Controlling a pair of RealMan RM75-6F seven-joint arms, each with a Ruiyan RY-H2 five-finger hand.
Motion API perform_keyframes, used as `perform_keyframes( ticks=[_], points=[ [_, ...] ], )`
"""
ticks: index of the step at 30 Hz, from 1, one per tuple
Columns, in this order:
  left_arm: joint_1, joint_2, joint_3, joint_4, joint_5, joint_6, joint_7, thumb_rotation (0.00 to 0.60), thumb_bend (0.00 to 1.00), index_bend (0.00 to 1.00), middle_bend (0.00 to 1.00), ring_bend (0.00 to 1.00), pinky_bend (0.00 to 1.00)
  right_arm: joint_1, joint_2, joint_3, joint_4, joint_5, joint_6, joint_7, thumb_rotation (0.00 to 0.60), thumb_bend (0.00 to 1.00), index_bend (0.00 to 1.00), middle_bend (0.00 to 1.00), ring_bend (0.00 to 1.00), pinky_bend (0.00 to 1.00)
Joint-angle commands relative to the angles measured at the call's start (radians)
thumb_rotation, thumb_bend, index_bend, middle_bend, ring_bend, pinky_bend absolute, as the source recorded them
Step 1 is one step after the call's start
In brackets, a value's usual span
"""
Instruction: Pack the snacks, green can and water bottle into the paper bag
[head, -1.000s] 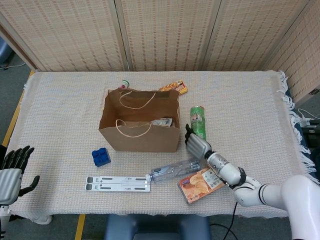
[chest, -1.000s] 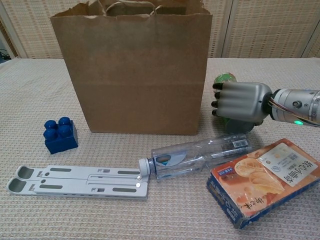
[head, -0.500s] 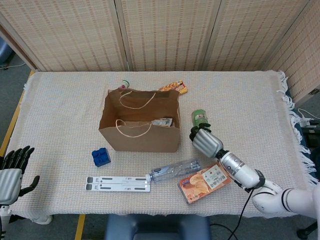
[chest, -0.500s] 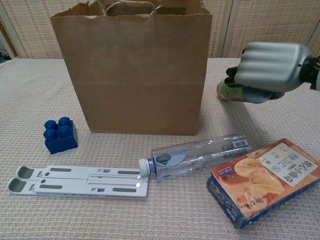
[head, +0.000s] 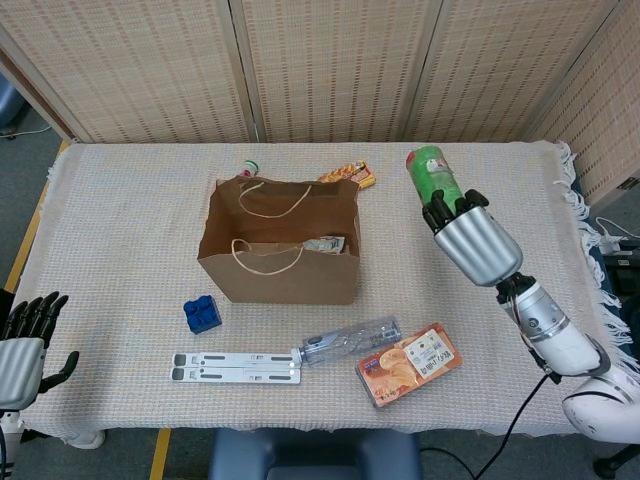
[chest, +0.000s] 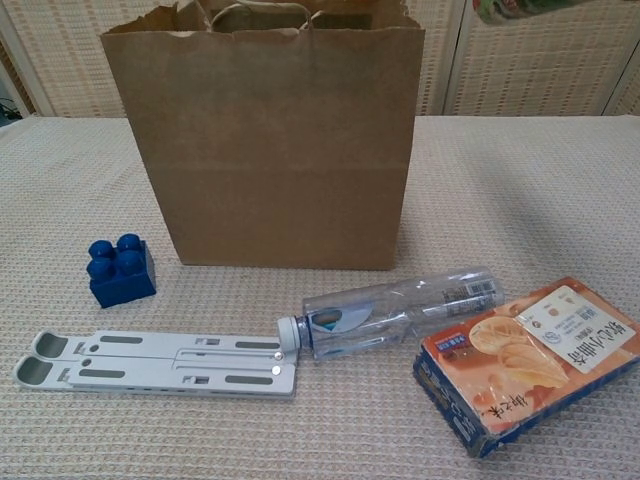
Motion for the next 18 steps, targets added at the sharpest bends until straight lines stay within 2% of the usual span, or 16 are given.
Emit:
perform_keyframes(
  ticks=[1,7,14,18],
  points=[
    [0.0,0.0,0.0,-0.001,-0.001,0.0,0.001,0.6,0.36,0.0,0.0,0.0,0.0,-0.012,0.024,0.078,-0.044,0.024,0.045,0.061,0.6,0.23,0.86,0.71,0.68,0.56],
    [0.0,-0.001,-0.001,0.001,-0.001,0.0,-0.001,0.6,0.36,0.0,0.0,0.0,0.0,0.012,-0.021,0.199,-0.136,0.077,0.074,0.106,0.6,0.23,0.86,0.71,0.68,0.56],
    [0.0,0.0,-0.001,0.003,0.0,-0.002,-0.005,0.6,0.36,0.0,0.0,0.0,0.0,0.068,-0.126,0.253,-0.204,0.038,0.058,0.108,0.6,0.23,0.86,0.71,0.68,0.56],
    [0.0,0.0,-0.001,0.004,0.0,-0.001,-0.007,0.6,0.36,0.0,0.0,0.0,0.0,0.088,-0.193,0.26,-0.232,0.025,0.042,0.128,0.6,0.23,0.85,0.71,0.68,0.56]
  ],
)
